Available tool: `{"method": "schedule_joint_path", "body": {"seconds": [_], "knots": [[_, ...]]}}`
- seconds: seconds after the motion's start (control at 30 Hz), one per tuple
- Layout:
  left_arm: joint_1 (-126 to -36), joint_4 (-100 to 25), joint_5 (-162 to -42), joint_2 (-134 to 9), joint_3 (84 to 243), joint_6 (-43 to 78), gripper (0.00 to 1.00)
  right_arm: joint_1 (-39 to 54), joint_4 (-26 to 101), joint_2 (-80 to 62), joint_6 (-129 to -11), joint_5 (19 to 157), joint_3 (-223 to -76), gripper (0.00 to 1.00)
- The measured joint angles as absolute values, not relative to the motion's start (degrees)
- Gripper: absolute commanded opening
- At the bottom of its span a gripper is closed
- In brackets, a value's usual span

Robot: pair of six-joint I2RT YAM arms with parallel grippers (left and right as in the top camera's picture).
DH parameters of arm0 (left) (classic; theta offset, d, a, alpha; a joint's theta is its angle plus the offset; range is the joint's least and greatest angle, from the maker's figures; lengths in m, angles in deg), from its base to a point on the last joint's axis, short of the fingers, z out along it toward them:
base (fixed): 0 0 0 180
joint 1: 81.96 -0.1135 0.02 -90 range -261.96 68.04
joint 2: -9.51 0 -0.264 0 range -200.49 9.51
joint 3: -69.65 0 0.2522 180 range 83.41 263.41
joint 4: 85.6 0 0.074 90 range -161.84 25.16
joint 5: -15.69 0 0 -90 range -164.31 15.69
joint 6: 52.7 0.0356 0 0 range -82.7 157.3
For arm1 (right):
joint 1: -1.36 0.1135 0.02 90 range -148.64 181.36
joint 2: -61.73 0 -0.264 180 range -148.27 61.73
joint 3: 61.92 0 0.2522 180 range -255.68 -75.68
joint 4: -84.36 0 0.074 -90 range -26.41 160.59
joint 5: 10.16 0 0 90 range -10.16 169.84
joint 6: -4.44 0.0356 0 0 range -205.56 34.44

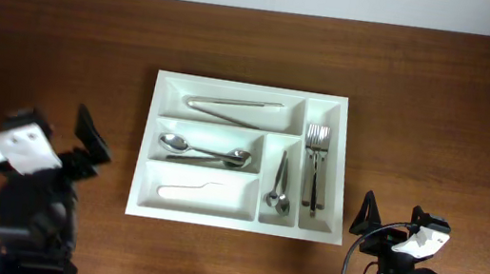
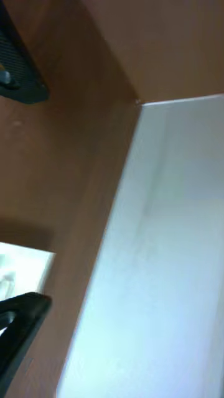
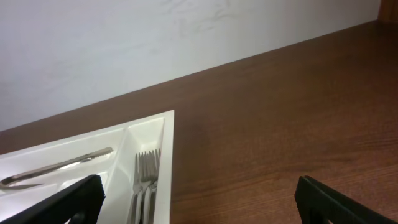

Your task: Pack container

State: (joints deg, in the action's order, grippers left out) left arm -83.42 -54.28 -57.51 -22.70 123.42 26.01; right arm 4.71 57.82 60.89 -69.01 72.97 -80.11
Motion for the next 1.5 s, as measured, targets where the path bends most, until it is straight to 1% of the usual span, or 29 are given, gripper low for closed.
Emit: {"method": "schedule_joint_path", "body": {"seconds": [0.03, 0.23, 0.47, 0.73, 1.07, 1.27, 1.5], "knots": [[-83.4, -55.1, -58.8, -20.3, 118.9, 26.4, 0.99, 4.7, 57.8, 60.9, -69.0, 73.0, -80.1, 0.99], [-81.7, -59.0, -60.9, -11.2, 103.3, 27.1, 0.99, 4.7, 57.8, 60.9, -69.0, 73.0, -80.1, 0.99], [-79.3, -60.5, -61.7, 0.6, 91.9, 27.1, 0.99, 4.7, 57.8, 60.9, -69.0, 73.0, -80.1, 0.99], [-77.9, -60.7, -61.7, 5.8, 87.4, 27.3, 0.99, 4.7, 57.8, 60.9, -69.0, 73.0, -80.1, 0.99], [-77.8, -65.6, -61.4, 8.6, 87.4, 33.4, 0.99, 4.7, 57.8, 60.9, -69.1, 73.0, -80.1, 0.99], [-77.8, -62.1, -61.4, 8.7, 87.3, 34.8, 0.99, 4.7, 57.8, 60.9, -69.0, 73.0, -80.1, 0.99], [-77.8, -61.8, -61.4, 8.7, 87.2, 35.0, 0.99, 4.7, 57.8, 60.9, -69.0, 73.0, -80.1, 0.99]]}}
